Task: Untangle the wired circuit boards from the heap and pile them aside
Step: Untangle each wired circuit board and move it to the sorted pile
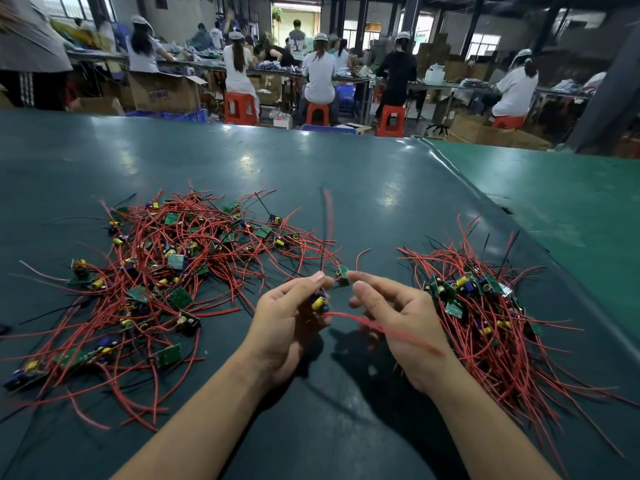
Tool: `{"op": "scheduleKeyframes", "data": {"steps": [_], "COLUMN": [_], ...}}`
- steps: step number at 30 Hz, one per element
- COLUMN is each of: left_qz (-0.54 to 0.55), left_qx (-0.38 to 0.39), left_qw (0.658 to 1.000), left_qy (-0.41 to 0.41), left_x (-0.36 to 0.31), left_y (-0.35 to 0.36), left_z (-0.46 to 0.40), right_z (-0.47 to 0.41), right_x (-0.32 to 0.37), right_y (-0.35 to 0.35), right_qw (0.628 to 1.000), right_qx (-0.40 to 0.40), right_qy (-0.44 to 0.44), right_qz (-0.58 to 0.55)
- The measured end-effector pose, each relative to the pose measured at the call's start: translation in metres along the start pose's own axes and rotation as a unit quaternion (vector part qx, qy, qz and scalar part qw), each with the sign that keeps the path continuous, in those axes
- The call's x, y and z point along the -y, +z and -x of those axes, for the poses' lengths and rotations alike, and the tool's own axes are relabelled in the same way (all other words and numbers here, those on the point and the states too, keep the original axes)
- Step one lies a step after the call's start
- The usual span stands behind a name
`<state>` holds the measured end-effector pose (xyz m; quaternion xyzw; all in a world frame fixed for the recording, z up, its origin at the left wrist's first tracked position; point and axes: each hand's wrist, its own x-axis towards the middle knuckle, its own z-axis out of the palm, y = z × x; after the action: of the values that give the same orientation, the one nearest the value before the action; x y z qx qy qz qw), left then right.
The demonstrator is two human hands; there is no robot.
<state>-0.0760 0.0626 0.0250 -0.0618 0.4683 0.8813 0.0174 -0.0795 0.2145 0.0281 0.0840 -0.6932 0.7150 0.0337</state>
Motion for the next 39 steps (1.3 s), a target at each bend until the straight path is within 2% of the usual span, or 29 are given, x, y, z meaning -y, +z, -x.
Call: {"op": "scheduleKeyframes", "data": {"steps": [2,4,8,11,13,17,20,26,27,29,32,34,36,39], "left_qz": [0.052,0.075,-0.058,-0.097,-0.103,-0.121,-0.133,-0.106,-0.106,-0.096,-0.027,0.032,0.082,0.167], "left_qx": [0.014,0.033,0.099,0.128,0.136,0.182,0.217,0.285,0.283,0.230,0.101,0.026,-0.028,-0.021], "left_qw": [0.998,0.996,0.992,0.987,0.985,0.975,0.966,0.949,0.950,0.968,0.995,0.999,0.996,0.985], "left_qy": [-0.017,-0.039,-0.048,-0.028,-0.029,-0.041,-0.053,-0.089,-0.079,-0.044,-0.001,0.000,-0.017,-0.042], "left_x": [-0.004,-0.006,0.003,0.007,0.007,0.006,0.005,0.005,0.005,0.004,-0.001,-0.004,-0.006,-0.008], "left_y": [-0.002,-0.002,0.001,0.002,0.002,0.000,-0.003,-0.008,-0.009,-0.009,-0.003,-0.001,-0.002,-0.004], "left_z": [-0.001,-0.001,0.008,0.010,0.010,0.011,0.012,0.013,0.014,0.013,0.006,0.002,-0.001,-0.002], "right_z": [0.000,0.001,0.003,0.002,-0.001,-0.007,-0.013,-0.020,-0.020,-0.017,-0.006,0.001,0.004,0.007], "right_x": [-0.001,-0.002,-0.002,-0.004,-0.003,0.003,0.006,0.008,0.009,0.009,0.001,-0.003,-0.004,-0.001], "right_y": [-0.002,-0.003,0.003,0.005,0.003,-0.005,-0.013,-0.022,-0.025,-0.025,-0.005,0.009,0.015,0.019], "right_qw": [0.999,0.999,0.999,0.999,0.998,0.993,0.977,0.940,0.934,0.949,0.993,0.999,0.999,0.996], "right_qx": [-0.001,0.002,0.043,0.039,0.014,-0.064,-0.112,-0.201,-0.218,-0.202,-0.092,-0.020,0.035,0.065], "right_qy": [-0.034,-0.031,-0.016,0.019,0.043,0.034,0.044,0.066,0.060,0.045,0.016,-0.013,-0.013,0.030], "right_qz": [0.029,0.025,0.004,-0.018,-0.047,-0.094,-0.176,-0.268,-0.277,-0.240,-0.075,0.029,0.040,-0.044]}}
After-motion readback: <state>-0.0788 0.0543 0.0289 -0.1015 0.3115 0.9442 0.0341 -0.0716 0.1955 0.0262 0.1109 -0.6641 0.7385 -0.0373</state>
